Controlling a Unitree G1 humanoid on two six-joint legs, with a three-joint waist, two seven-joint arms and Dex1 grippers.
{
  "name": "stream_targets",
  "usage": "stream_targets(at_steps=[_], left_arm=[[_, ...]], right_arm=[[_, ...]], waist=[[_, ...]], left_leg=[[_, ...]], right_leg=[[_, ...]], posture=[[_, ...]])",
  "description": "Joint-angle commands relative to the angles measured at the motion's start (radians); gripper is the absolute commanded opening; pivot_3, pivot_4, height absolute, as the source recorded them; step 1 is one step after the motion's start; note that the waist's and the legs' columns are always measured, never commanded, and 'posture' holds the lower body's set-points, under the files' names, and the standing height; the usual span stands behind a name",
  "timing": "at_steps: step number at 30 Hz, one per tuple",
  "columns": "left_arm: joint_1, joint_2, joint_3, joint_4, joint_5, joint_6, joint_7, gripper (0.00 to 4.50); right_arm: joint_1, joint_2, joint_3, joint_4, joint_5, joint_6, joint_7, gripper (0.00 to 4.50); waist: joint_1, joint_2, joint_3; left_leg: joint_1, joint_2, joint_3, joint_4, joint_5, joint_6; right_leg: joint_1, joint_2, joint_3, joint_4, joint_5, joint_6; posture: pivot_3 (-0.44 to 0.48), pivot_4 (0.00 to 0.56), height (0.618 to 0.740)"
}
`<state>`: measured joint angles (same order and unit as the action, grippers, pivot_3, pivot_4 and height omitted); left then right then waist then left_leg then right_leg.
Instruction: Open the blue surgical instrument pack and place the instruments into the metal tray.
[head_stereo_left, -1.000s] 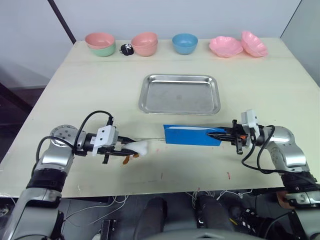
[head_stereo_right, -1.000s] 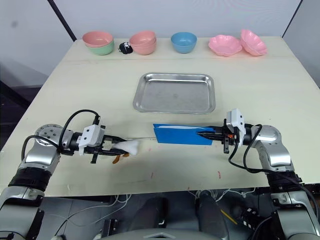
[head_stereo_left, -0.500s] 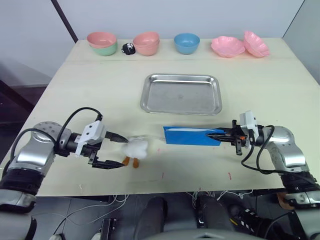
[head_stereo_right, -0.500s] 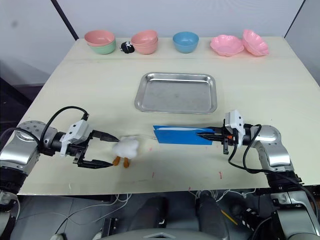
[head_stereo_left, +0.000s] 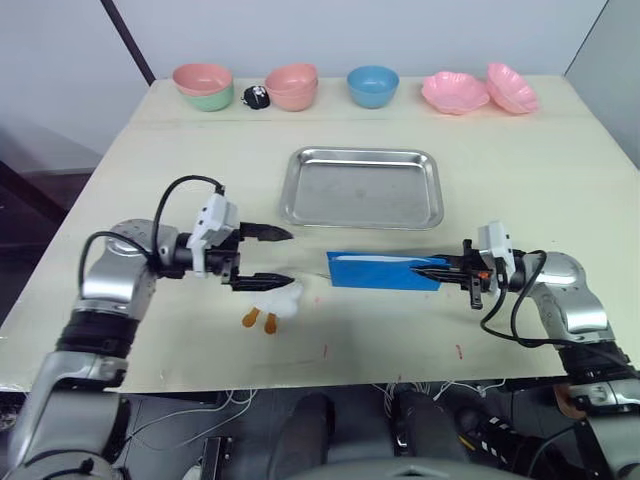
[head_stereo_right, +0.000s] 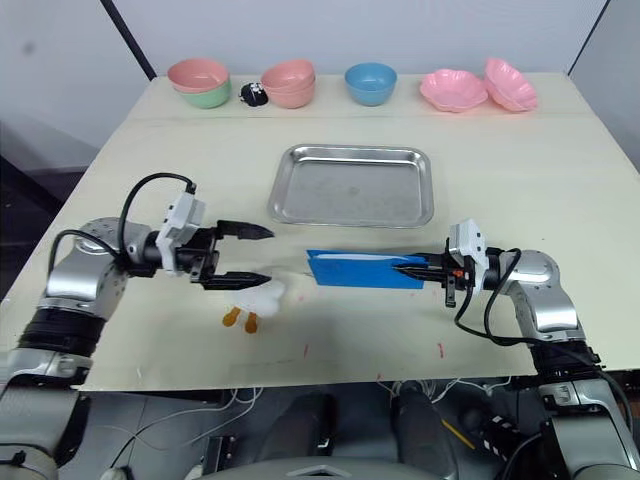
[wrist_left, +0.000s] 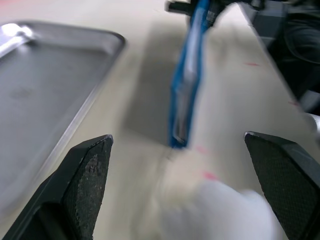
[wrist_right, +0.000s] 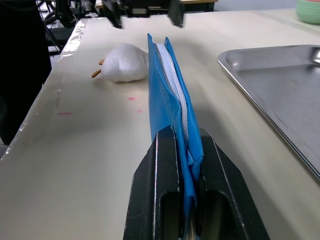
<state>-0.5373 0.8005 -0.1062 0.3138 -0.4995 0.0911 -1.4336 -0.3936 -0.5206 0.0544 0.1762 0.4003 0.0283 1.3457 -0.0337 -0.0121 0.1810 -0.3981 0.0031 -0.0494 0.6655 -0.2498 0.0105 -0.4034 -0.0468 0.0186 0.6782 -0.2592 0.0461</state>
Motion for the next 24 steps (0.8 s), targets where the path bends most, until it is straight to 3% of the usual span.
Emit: stream_targets(at_steps=[1, 8, 18, 21, 24], left_arm=[[-0.049, -0.075, 0.037, 0.050, 0.059, -0.060, 0.095, 4.46], [-0.068, -0.165, 0.029, 0.096, 0.124, -0.102, 0.094, 4.46], [-0.070, -0.217, 0.022, 0.113, 0.146, -0.102, 0.032, 4.46], [-0.071, -0.233, 0.021, 0.117, 0.156, -0.106, 0.031, 2.94], [-0.064, -0.245, 0.016, 0.111, 0.157, -0.097, 0.017, 2.06]], right_arm=[[-0.018, 0.001, -0.014, -0.015, 0.012, -0.025, 0.003, 0.00], [-0.021, 0.002, -0.009, -0.018, 0.011, -0.029, 0.005, 0.00], [-0.023, 0.001, -0.007, -0.014, 0.008, -0.035, 0.006, 0.00], [-0.025, 0.006, -0.003, -0.010, 0.005, -0.039, 0.006, 0.00], [-0.028, 0.009, 0.000, -0.012, 0.005, -0.039, 0.004, 0.00]], waist=[[-0.004, 0.000, 0.000], [0.001, 0.000, 0.000], [0.000, 0.000, 0.000], [0.000, 0.000, 0.000], [0.000, 0.000, 0.000]], left_leg=[[0.000, 0.000, 0.000, 0.000, 0.000, 0.000], [0.000, -0.001, 0.000, 0.001, 0.000, 0.000], [0.000, -0.001, 0.000, 0.001, 0.000, 0.000], [0.000, -0.001, 0.000, 0.001, 0.000, 0.000], [0.000, -0.001, 0.000, 0.001, 0.000, 0.000]], right_leg=[[0.000, 0.000, 0.000, 0.000, 0.000, 0.000], [0.000, 0.000, 0.000, 0.000, 0.000, 0.000], [0.000, 0.000, 0.000, 0.000, 0.000, 0.000], [0.000, 0.000, 0.000, 0.000, 0.000, 0.000], [0.000, 0.000, 0.000, 0.000, 0.000, 0.000]], posture=[[0.000, 0.150, 0.740], [0.000, 0.150, 0.740], [0.000, 0.150, 0.740], [0.000, 0.150, 0.740], [0.000, 0.150, 0.740]])
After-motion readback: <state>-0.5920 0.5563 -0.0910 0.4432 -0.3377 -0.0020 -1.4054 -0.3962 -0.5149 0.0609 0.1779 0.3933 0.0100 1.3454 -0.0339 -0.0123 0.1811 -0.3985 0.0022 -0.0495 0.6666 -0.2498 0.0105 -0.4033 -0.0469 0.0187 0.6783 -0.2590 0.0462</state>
